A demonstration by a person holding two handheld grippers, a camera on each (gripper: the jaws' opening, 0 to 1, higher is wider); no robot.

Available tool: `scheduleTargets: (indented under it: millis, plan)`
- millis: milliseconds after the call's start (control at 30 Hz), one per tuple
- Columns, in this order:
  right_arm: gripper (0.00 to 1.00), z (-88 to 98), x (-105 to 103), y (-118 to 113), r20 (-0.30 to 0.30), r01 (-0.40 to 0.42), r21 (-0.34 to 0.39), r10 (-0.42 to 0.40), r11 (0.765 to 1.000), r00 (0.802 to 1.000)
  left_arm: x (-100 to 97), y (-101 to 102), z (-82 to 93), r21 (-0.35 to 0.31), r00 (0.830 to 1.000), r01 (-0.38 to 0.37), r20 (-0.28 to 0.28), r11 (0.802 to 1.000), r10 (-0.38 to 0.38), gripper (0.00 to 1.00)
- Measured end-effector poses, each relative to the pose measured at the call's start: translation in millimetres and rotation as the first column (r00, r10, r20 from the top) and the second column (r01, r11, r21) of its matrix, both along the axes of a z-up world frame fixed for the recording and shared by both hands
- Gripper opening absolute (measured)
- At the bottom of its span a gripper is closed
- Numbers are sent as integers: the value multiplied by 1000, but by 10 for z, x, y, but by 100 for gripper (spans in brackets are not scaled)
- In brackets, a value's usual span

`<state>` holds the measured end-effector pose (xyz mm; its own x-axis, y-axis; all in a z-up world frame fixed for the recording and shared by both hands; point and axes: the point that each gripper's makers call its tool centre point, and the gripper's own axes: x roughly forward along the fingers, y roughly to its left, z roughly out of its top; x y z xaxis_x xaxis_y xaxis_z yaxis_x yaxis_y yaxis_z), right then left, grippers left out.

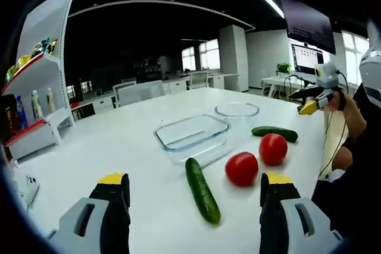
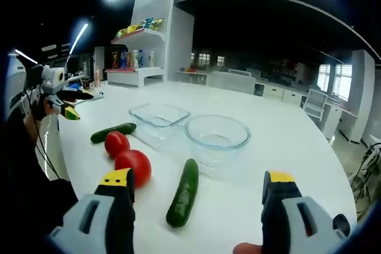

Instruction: Sort the scattered tomatoes and cucumbers on the table and place them into their respective storage containers

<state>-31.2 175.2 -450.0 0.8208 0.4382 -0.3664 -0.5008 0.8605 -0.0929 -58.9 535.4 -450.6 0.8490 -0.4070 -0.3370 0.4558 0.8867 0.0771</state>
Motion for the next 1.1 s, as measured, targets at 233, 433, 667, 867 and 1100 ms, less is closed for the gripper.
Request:
scheduleTargets:
  millis: [233, 433, 667, 867, 1100]
  plan:
    - [84, 49, 5, -67, 17, 22, 6, -22, 1000, 1000, -15, 34, -103, 34, 1000, -12, -25, 999, 13, 89]
    - [84, 58, 6, -35, 22, 14, 9, -14, 1000, 1000, -4, 18, -62, 24, 1000, -10, -15, 1000, 11, 84]
    - [84, 63, 3, -54, 26, 17, -3, -17, 1000, 1000, 33, 40, -78, 66, 1000, -30, -7, 997, 30, 81]
    - [87, 70, 1, -77, 28, 27, -4, -27, 1000, 999, 39, 6, -52, 57, 1000, -24, -1, 998, 24, 81]
    - [87, 80, -9, -89, 34, 30, -4, -29, 1000, 999, 55, -6, -45, 66, 1000, -26, 2, 997, 26, 80]
